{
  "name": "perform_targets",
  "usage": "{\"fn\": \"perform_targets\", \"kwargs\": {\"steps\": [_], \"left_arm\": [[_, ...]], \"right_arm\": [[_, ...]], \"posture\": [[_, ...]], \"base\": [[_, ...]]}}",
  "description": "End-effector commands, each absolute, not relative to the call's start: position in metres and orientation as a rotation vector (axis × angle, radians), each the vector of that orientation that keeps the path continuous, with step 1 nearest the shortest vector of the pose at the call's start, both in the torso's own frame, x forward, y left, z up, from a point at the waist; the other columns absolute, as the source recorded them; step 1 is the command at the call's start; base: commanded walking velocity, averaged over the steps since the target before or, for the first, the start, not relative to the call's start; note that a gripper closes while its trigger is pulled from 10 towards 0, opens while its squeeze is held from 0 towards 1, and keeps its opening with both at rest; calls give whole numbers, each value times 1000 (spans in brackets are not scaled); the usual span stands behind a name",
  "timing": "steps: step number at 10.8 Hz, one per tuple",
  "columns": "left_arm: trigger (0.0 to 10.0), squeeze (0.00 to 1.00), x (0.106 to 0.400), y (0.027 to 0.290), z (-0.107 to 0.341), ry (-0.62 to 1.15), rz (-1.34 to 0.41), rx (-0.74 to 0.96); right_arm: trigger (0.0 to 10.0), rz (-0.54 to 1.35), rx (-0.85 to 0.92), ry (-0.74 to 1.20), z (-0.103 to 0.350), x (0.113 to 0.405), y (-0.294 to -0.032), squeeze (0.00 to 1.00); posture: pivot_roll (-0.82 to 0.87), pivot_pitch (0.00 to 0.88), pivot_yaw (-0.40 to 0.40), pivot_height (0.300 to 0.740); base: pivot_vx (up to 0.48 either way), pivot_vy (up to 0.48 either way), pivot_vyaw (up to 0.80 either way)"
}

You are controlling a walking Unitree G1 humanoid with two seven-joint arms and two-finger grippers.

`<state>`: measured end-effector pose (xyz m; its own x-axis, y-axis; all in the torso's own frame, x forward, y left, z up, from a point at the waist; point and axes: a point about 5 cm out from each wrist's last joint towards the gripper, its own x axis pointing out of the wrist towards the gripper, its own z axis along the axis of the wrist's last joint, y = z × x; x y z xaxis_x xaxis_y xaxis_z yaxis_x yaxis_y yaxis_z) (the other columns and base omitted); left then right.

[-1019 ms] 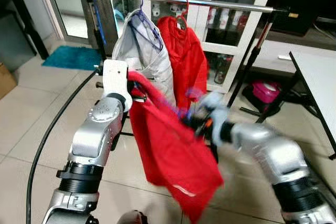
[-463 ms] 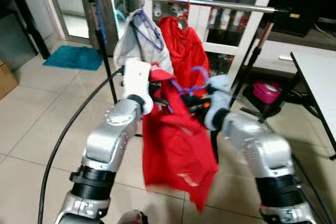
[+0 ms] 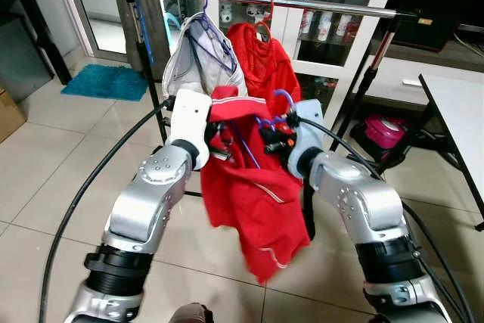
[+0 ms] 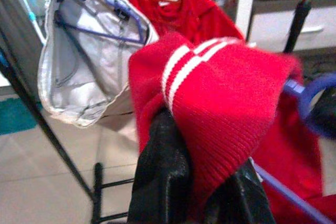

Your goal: Hang hanger

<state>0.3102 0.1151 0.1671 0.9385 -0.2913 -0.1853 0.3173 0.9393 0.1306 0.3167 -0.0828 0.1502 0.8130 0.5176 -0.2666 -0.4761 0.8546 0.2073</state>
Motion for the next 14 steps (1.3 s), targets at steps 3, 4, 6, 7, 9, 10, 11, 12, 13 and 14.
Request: {"fn": "perform_targets", "kwargs": {"steps": [3,4,6,7,9,10,11,12,13,14], "left_arm": [[0,0,307,97,167,193,-412,-49],[0,0,306,90,171,197,-440,-111],[0,0,307,86,187,173,-447,-231],[0,0,309,91,185,182,-417,-194],[10000,0,311,105,177,194,-361,-94],[10000,1000,309,103,181,181,-421,-146],[10000,1000,307,100,182,184,-466,-156],[10000,1000,303,93,181,205,-539,-159],[10000,1000,300,90,181,216,-580,-144],[10000,1000,285,92,171,298,-695,42]], "right_arm": [[0,594,128,246,170,318,-75,0],[0,602,117,255,167,317,-72,0],[0,589,95,276,159,322,-71,0],[0,597,97,270,161,324,-69,0],[0,625,108,255,164,322,-64,0],[0,636,113,252,164,321,-62,0],[0,641,115,250,164,321,-61,0],[0,644,116,249,164,321,-61,0],[0,642,117,249,164,321,-61,0],[0,630,126,252,163,324,-64,0]], "posture": [[41,0,-9,740],[40,0,-9,740],[44,0,-12,740],[44,0,-13,740],[45,0,-12,740],[48,0,-9,740],[47,0,-8,740],[47,0,-5,740],[47,0,-3,740],[49,0,-3,740]], "base": [[0,0,0],[0,0,0],[0,0,0],[0,0,0],[0,0,0],[0,0,0],[0,0,0],[0,0,0],[0,0,0],[0,0,0]]}}
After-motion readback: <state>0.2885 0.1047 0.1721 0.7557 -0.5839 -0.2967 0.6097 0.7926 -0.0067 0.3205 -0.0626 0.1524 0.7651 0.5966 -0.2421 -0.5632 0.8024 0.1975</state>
